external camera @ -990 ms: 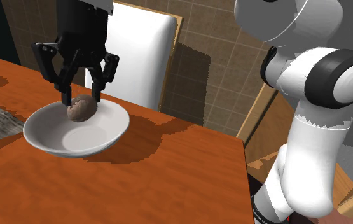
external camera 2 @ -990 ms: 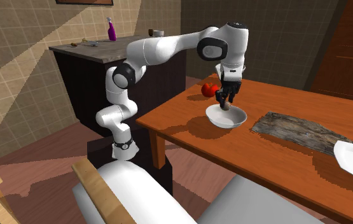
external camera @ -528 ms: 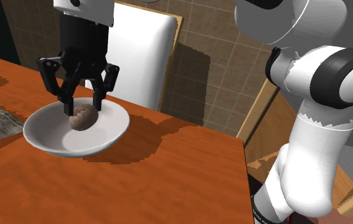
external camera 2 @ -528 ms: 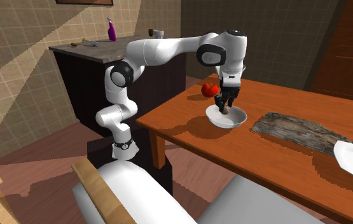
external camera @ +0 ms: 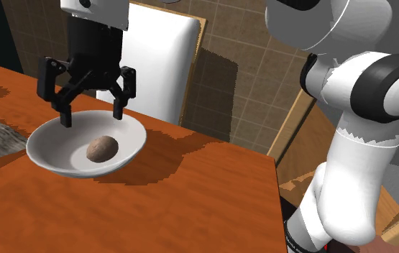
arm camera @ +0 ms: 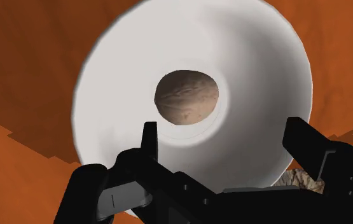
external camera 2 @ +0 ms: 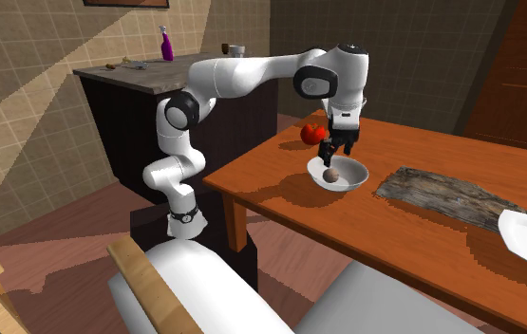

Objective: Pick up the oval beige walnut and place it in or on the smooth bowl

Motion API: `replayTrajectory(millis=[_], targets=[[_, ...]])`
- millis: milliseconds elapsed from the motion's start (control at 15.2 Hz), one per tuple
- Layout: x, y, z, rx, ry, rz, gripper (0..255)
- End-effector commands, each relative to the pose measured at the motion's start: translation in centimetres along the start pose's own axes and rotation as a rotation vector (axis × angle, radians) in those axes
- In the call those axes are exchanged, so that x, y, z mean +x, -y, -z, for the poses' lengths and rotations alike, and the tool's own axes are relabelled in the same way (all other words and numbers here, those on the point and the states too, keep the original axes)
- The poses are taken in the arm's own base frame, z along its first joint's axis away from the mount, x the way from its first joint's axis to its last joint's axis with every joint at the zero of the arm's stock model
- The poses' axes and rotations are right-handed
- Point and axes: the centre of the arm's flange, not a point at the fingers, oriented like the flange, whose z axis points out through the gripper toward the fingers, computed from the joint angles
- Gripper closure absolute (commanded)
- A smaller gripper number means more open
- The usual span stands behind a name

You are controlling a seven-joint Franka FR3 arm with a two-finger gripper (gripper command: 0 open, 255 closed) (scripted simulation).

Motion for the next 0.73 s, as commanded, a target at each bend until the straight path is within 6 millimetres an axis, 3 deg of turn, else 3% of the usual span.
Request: replayTrajectory(millis=[0, 66, 330, 660], targets=[[0.0, 0.0, 0.0, 0.0, 0.0, 0.0, 0], [0.0, 0.0, 0.0, 0.0, 0.0, 0.0, 0], [0.0, 0.0, 5.0, 0.0, 0.0, 0.0, 0], [0.0, 0.0, 5.0, 0.0, 0.0, 0.0, 0]])
